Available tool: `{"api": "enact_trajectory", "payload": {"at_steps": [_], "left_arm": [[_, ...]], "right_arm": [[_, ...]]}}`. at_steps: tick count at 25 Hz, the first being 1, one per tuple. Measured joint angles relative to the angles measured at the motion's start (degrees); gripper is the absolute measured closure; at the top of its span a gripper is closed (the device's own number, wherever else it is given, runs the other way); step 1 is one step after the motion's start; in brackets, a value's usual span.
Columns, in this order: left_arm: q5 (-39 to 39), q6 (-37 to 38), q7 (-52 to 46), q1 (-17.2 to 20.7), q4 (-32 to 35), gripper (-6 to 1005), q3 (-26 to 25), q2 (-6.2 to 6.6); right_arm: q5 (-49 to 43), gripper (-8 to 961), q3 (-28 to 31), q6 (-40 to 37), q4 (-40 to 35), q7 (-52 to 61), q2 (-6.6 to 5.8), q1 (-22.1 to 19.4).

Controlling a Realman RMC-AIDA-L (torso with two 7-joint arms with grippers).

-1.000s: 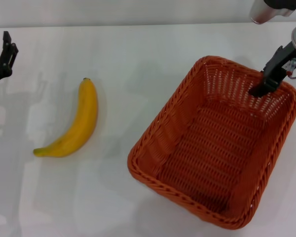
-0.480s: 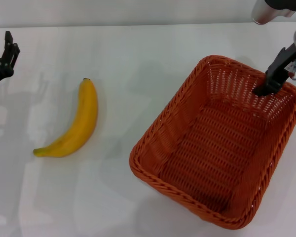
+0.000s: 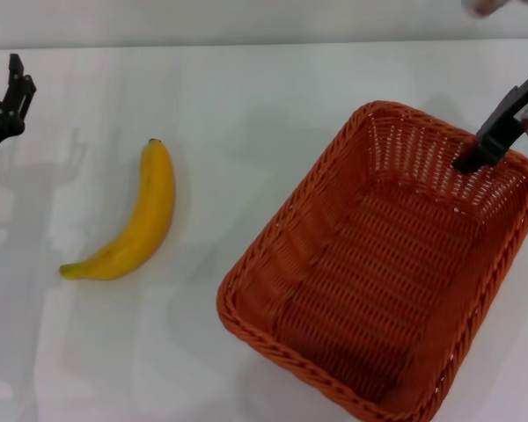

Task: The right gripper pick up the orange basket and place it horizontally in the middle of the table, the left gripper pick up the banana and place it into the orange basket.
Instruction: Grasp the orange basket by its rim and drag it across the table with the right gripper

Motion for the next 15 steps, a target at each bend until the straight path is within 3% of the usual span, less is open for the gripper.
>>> {"api": "enact_trajectory", "payload": {"at_steps": [7, 15], "left_arm": [[0.00, -0.02, 0.03, -0.04, 0.17, 152, 0.00, -0.01], [0.10, -0.22, 0.07, -0.72, 0.17, 153, 0.11, -0.01]], "right_arm": [[2.25, 740, 7.87, 6.84, 0.85, -0.14, -0.91, 1.45], [7.55, 781, 15.96, 9.56, 6.34, 0.61, -3.90, 1.47]]}}
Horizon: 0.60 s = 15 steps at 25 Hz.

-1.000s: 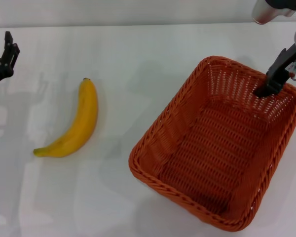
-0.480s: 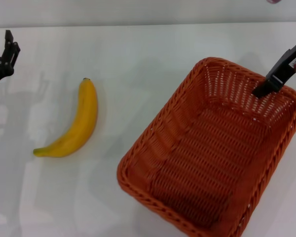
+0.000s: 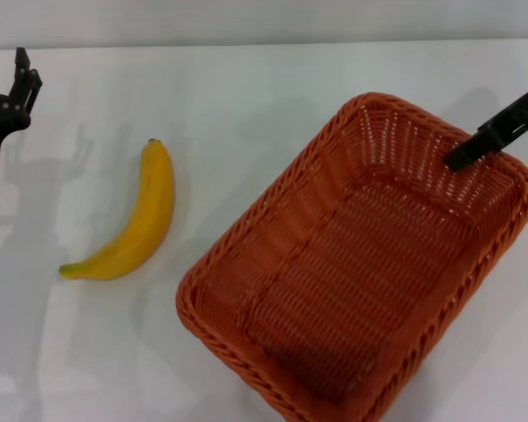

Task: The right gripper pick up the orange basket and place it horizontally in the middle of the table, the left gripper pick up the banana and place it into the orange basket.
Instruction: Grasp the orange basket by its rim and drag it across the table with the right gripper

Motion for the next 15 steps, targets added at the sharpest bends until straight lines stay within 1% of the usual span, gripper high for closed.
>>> {"api": "enact_trajectory", "payload": {"at_steps": [1, 8, 15], "left_arm": [[0.00, -0.01, -0.02, -0.04, -0.03, 153, 0.02, 0.00], [1.21, -0.06, 0.08, -0.60, -0.03, 154, 0.07, 0.04], [1.22, -0.12, -0.09, -0.79, -0.18, 155, 0.07, 0.05]], "right_arm": [[0.78, 782, 0.78, 0.03, 0.84, 0.14, -0.50, 0.00], [4.00, 782, 3.84, -0.12, 4.71, 1.44, -2.63, -0.20], [5.08, 782, 5.38, -1.75, 6.21, 3.20, -3.94, -1.21]]}}
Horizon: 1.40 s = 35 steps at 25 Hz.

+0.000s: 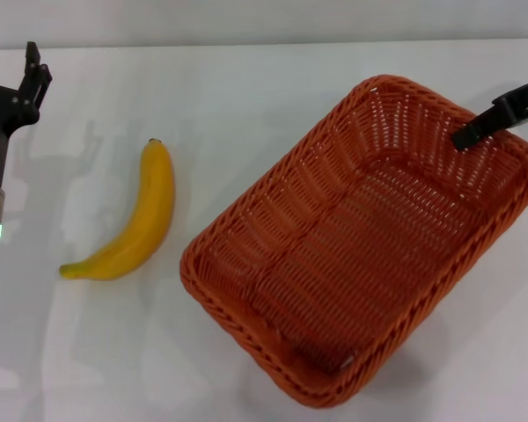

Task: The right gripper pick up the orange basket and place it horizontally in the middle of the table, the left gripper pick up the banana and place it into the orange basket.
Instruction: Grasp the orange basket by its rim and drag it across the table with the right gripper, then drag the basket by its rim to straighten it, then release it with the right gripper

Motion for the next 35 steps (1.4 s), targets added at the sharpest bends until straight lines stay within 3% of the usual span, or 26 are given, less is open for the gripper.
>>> {"api": "enact_trajectory", "payload": {"at_steps": [9, 16, 22, 35], "left_arm": [[-0.01, 0.00, 0.20, -0.37, 0.00, 156, 0.00, 0.04], [0.03, -0.09, 0.23, -0.46, 0.00, 157, 0.00, 0.13], [0.08, -0.22, 0.26, -0.47, 0.00, 158, 0.00, 0.13], [0.09, -0.70, 0.33, -0.85, 0.00, 160, -0.42, 0.21]], "right_arm": [[0.22, 782, 4.53, -0.86, 2.59, 0.93, -0.75, -0.81], [1.05, 782, 8.04, -1.13, 6.15, 1.01, -2.67, -1.75], [4.97, 782, 8.42, -2.03, 6.23, 1.88, -3.38, -4.76], [9.08, 782, 12.74, -4.20, 6.22, 2.51, -3.34, -10.97]]}}
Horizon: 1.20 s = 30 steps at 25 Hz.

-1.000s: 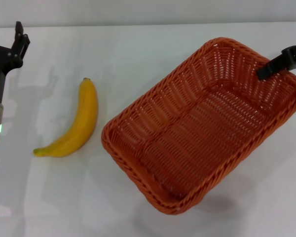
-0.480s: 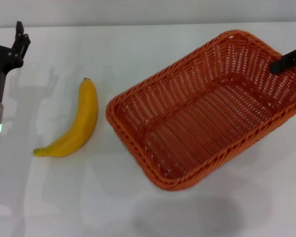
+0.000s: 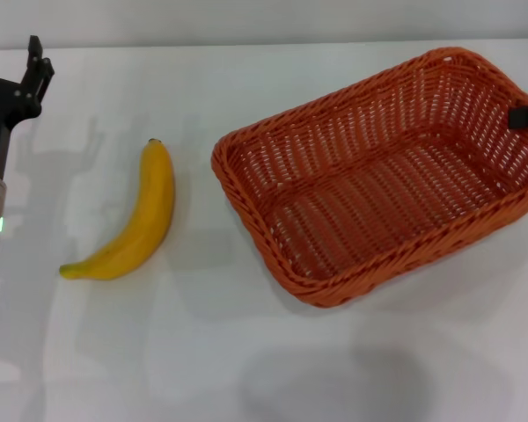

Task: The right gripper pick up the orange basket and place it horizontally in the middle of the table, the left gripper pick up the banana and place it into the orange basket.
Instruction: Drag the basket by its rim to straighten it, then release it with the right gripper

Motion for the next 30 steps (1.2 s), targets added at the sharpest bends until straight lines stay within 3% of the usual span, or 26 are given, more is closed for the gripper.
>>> {"api": "enact_trajectory", "payload": {"at_steps": [21, 25, 30], "left_arm": [[-0.36, 0.00, 0.01, -1.03, -1.42, 162, -0.20, -0.01], [-0.42, 0.00, 0.01, -0.94, -1.42, 163, -0.21, 0.01], [-0.46, 0.00, 0.01, -0.89, -1.50, 163, -0.21, 0.01]], "right_arm": [[5.54, 782, 0.95, -3.23, -1.01, 1.82, 2.37, -3.86], [6.13, 782, 0.94, -3.69, -2.39, 2.12, 3.67, -4.61], [6.99, 782, 1.16, -4.01, -6.29, 3.18, 6.22, -6.03]]}}
